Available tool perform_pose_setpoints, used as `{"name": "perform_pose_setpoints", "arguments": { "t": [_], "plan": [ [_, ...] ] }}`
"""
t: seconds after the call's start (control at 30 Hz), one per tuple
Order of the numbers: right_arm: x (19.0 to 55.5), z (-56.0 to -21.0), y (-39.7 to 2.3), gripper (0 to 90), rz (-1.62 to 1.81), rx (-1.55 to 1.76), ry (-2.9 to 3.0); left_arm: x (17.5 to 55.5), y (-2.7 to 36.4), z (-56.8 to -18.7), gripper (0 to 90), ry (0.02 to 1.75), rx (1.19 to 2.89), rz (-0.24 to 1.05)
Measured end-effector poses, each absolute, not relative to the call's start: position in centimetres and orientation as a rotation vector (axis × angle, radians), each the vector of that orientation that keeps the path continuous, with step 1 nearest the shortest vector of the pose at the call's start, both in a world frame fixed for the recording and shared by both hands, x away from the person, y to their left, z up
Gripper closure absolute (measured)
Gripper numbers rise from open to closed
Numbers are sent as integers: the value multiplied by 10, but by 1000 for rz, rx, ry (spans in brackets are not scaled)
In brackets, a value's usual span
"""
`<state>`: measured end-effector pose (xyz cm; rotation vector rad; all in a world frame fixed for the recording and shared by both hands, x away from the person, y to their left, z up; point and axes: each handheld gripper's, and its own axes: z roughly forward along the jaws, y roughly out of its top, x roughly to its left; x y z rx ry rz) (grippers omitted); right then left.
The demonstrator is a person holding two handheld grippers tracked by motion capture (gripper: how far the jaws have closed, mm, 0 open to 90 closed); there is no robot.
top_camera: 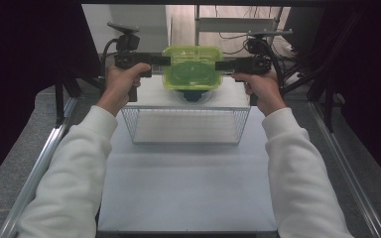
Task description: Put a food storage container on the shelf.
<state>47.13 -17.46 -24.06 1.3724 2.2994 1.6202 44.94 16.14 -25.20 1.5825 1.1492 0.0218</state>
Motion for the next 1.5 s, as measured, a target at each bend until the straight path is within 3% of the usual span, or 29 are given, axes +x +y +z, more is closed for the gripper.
{"name": "perform_pose_setpoints", "arguments": {
  "t": [0.53,0.9,1.0,1.03,1.07,1.1,1.13,1.17,1.2,1.5],
  "plan": [
    [512,-254,-175,726,1691,1655,2261,483,165,-270,741,1267,1494,-96],
    [521,-262,-176,685,1747,1742,2217,496,168,-280,705,1294,1441,-165],
    [521,-263,-175,658,1760,1742,2215,496,166,-280,649,1294,1448,-138],
    [521,-264,-175,610,1784,1734,2208,496,166,-280,544,1290,1448,-134],
    [520,-263,-175,513,1825,1702,2183,496,166,-280,506,1284,1448,-129],
    [520,-263,-175,513,1825,1702,2183,495,165,-279,506,1281,1448,-108],
    [517,-261,-173,409,1805,1659,2154,494,164,-278,426,1279,1455,-78],
    [517,-261,-173,409,1805,1659,2154,493,164,-278,426,1274,1459,-58],
    [513,-257,-173,341,1775,1612,2126,490,165,-276,353,1263,1466,-30],
    [489,-246,-181,269,1742,1386,2130,464,175,-261,268,1161,1506,65]
  ]
}}
